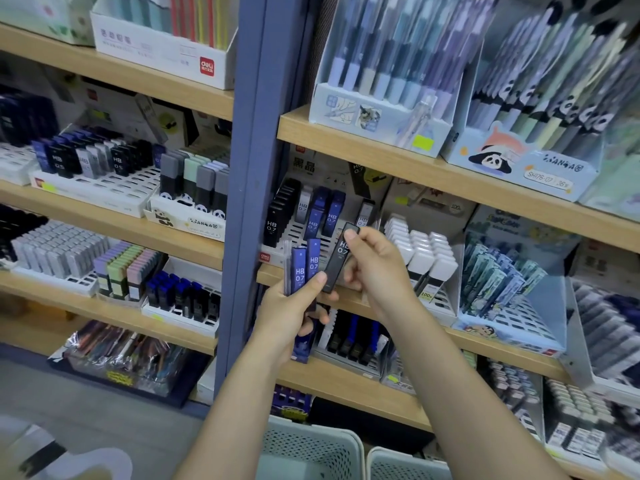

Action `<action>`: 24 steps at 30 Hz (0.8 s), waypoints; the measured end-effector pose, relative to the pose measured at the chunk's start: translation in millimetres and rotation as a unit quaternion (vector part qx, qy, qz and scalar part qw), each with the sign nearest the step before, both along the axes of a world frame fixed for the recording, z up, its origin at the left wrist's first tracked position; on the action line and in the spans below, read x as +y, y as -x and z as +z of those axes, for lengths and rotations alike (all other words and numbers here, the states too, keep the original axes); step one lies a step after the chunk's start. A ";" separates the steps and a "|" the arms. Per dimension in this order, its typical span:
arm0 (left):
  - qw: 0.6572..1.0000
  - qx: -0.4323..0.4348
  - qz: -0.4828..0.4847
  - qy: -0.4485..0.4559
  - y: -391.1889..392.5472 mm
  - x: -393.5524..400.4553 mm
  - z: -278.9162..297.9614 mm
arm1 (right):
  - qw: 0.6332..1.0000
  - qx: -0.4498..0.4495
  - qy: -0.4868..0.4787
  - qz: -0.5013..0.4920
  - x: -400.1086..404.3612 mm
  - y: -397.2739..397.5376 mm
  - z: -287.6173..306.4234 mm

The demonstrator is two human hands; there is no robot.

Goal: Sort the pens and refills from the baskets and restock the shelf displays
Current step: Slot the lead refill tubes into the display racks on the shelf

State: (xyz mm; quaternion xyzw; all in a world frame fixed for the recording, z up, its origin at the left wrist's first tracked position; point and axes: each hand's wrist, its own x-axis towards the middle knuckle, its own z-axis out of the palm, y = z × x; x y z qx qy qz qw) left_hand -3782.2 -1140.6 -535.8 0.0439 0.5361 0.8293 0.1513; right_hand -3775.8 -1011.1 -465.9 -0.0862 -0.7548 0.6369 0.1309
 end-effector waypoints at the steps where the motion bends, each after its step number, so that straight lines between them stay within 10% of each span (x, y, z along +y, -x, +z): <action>1: 1.000 -0.001 -0.007 0.004 -0.4 -1.9 0.3 | 1.000 0.005 0.001 -0.005 0.7 0.1 1.2; 24: 0.999 0.052 0.013 0.008 -4.2 -24.3 -1.5 | 0.994 -0.019 -0.001 0.105 -21.0 -7.8 -4.5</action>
